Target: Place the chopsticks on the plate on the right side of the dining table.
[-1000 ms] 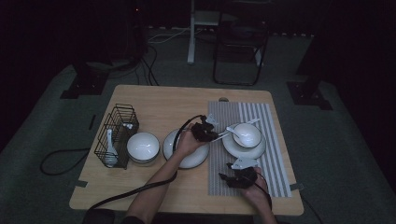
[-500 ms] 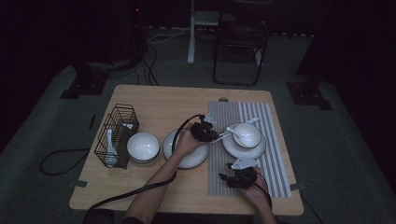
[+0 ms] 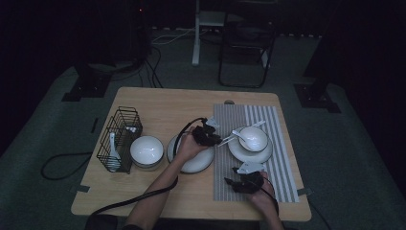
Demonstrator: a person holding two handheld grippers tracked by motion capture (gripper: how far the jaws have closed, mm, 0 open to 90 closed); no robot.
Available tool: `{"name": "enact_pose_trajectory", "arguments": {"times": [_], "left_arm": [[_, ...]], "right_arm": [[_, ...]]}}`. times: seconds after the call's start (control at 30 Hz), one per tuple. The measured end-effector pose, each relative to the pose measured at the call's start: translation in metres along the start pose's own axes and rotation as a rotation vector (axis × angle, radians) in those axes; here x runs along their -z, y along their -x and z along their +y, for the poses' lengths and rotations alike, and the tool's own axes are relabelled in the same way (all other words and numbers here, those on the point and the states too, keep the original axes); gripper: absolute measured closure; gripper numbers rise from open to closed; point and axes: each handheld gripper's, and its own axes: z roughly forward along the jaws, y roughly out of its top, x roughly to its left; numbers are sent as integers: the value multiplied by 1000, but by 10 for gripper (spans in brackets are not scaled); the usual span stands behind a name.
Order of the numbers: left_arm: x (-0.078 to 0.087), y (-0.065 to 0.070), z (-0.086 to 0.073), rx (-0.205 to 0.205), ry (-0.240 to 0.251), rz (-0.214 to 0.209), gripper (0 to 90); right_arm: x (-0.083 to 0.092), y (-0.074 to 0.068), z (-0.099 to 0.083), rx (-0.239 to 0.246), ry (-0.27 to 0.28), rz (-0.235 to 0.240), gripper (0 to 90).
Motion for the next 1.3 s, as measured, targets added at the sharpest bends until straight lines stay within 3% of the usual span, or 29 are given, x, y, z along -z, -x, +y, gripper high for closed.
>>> {"name": "enact_pose_trajectory", "arguments": {"times": [0.5, 1.07, 1.3], "left_arm": [[-5, -2, -3, 7, -6, 5, 861], [-9, 0, 0, 8, 3, -10, 861], [-6, -2, 0, 38, 26, -30, 857]], "right_arm": [[0, 0, 0, -1, 0, 1, 440], [0, 0, 0, 0, 0, 0, 440], [0, 0, 0, 0, 0, 0, 441]]}}
